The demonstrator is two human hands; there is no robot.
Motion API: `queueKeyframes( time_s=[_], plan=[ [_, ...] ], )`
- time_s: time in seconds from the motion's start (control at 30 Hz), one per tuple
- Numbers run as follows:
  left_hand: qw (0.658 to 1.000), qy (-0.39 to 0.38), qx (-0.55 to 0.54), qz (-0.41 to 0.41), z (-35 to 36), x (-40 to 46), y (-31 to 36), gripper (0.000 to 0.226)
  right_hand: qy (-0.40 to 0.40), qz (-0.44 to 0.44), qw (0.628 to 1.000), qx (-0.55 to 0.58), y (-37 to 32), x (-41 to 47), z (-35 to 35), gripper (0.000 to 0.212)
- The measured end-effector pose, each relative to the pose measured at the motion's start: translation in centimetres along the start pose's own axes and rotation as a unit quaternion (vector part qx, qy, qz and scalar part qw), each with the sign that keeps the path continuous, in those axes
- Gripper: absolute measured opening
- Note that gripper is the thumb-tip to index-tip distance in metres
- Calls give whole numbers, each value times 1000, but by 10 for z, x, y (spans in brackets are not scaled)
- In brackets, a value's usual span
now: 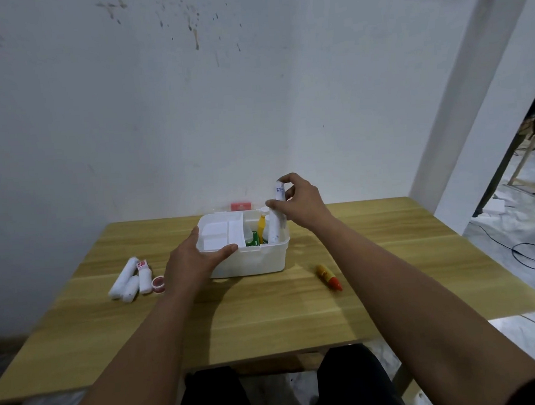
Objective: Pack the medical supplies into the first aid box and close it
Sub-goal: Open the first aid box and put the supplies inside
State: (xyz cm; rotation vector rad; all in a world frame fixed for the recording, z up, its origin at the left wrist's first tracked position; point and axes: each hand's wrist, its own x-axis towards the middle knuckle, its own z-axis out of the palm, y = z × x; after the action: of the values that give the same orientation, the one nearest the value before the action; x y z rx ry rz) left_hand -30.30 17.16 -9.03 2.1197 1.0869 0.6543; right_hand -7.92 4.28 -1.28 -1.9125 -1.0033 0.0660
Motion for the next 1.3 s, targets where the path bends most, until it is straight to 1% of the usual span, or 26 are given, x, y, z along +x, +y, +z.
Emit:
queueKeyframes(
  time_s=[0.07,0.1,0.17,0.23,0.37,0.43,0.63,0.93,1.1,1.2,1.3],
  plan=[
    [1000,2,-3,-5,1,-1,1,129,4,-6,1000,-10,3,-6,1,49],
    [1000,4,0,-6,1,-1,1,128,7,-8,1000,-13,4,-9,2,48],
    [1000,5,3,-4,0,-1,2,135,15,-13,1000,-15,8,-15,3,48],
    [1000,4,3,-3,0,-1,0,137,23,-22,999,-20,13,-20,6,50],
    [1000,9,1,-6,0,-2,2,122,27,-30,999,-33,16,-25,8,50],
    [1000,9,3,-8,1,-1,2,119,25,-31,998,-43,16,-26,7,50],
    [1000,7,2,-8,2,0,2,116,-10,-35,996,-77,15,-28,3,44],
    [1000,1,6,-15,0,0,3,116,14,-64,994,-92,23,-30,4,44],
    [1000,10,7,-19,0,-3,8,113,-35,-134,973,-185,25,-37,11,41],
    [1000,10,5,-21,0,-5,9,113,-22,-148,962,-230,28,-40,13,39],
    [1000,7,0,-23,-1,-5,8,114,-22,-143,950,-276,33,-37,10,36]
  ],
)
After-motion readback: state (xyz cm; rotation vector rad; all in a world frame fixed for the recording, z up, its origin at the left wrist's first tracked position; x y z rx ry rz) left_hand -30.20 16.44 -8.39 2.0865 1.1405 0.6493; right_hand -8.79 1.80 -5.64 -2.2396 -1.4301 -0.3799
